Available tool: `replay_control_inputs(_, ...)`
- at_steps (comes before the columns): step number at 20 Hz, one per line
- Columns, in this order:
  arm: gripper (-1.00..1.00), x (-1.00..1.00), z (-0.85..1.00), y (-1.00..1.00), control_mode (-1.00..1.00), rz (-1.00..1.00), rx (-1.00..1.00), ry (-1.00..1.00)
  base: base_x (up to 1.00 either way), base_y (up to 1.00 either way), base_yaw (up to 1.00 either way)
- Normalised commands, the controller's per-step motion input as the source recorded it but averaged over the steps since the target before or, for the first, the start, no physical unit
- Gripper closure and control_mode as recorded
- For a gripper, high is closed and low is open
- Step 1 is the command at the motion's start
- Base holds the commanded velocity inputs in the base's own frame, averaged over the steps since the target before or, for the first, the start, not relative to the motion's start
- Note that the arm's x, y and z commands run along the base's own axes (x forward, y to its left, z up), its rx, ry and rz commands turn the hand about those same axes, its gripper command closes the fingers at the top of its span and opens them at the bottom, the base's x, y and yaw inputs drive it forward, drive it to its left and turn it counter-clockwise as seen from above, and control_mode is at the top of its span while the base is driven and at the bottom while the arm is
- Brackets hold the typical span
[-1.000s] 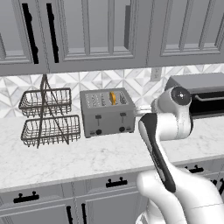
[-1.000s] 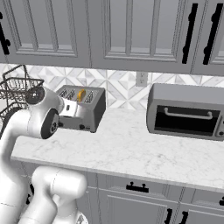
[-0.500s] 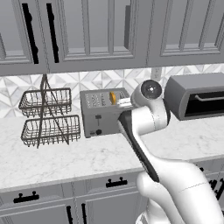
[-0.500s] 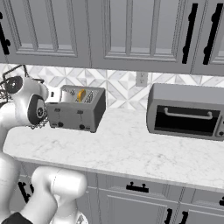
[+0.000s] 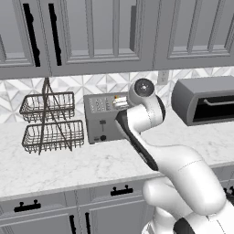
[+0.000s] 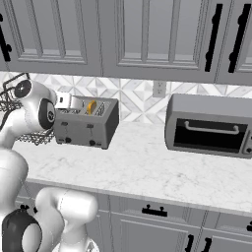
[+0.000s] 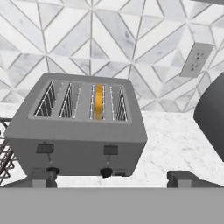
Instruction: Start the toaster. Once the lever pops up, take the bread to the plate on the dining counter.
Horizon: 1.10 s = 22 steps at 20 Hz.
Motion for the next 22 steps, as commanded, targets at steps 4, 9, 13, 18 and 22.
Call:
replay_control_inputs(4, -1.0, 0.46, -0.22, 0.01, -1.0, 0.0, 0.0, 0.0, 0.0, 0.0, 0.0)
replay_control_inputs(9, -1.0, 0.41, -0.29, -0.07, -1.0, 0.0, 0.02, 0.0, 0.0, 0.0, 0.0)
replay_control_inputs(13, -1.0, 0.49, -0.14, -0.09, -1.0, 0.0, 0.06, 0.0, 0.0, 0.0, 0.0)
replay_control_inputs(18, -1.0, 0.39, 0.0, -0.01, -1.0, 0.02, 0.13, 0.0, 0.0, 0.0, 0.0)
replay_control_inputs(22, -1.0, 0.26, 0.0, 0.0, -1.0, 0.04, 0.05, 0.06, 0.0, 0.0, 0.0)
